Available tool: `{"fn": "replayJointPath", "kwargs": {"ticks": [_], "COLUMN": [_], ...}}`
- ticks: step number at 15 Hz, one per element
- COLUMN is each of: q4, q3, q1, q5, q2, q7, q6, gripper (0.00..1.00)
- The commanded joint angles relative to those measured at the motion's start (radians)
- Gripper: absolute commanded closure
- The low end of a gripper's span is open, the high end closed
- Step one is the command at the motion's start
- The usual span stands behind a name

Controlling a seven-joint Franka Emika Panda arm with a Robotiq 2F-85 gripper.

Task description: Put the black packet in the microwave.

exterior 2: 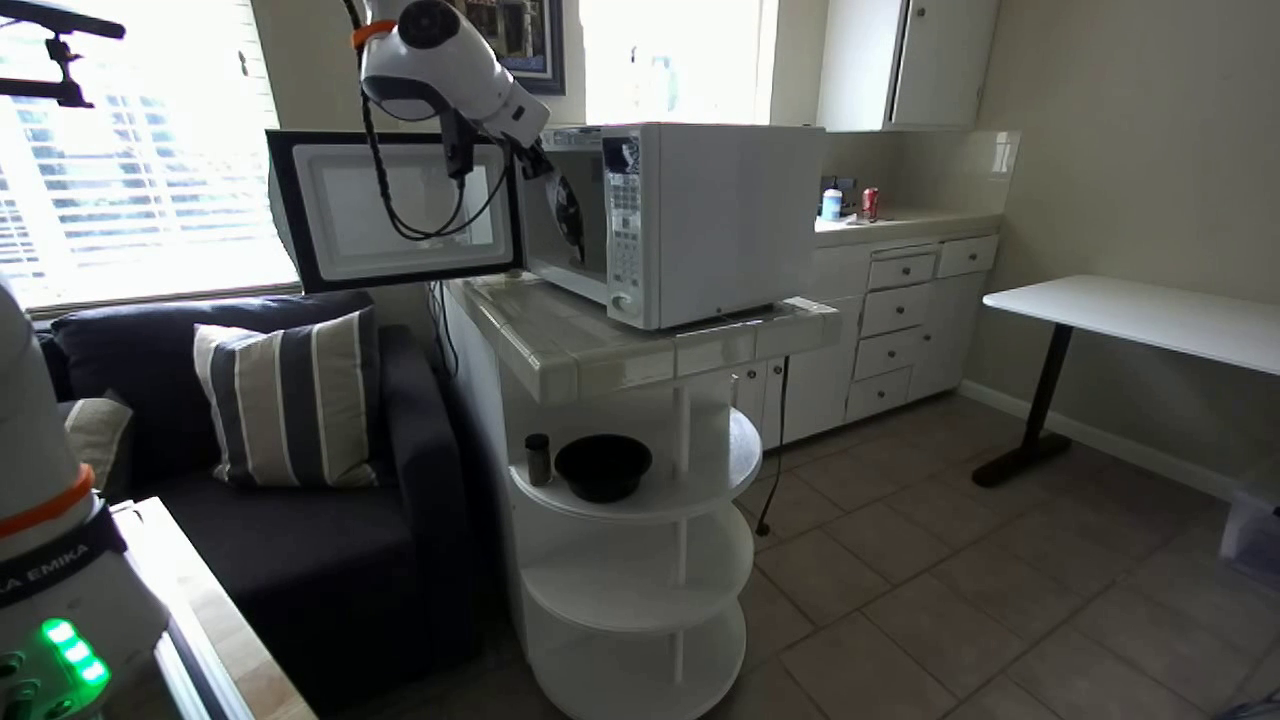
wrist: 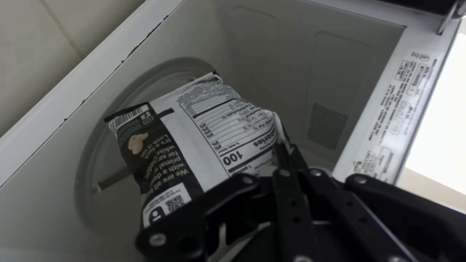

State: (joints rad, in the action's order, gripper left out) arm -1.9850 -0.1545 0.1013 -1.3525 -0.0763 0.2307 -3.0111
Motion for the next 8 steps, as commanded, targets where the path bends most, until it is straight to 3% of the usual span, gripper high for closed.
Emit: {"fn": "replayJointPath", "kwargs": {"ticks": [1, 4, 8], "q4": [0.038, 0.025, -0.008], "q3": [-0.002, 0.001, 0.012], "q1": [-0.013, -0.02, -0.031], "q5": [-0.101, -0.118, -0.072], "q2": [-0.065, -0.096, -0.121], "q7": [0.138, 0.167, 0.093], "q6": [0.018, 0.038, 0.114], "gripper": [1.0, 1.0, 1.0]}}
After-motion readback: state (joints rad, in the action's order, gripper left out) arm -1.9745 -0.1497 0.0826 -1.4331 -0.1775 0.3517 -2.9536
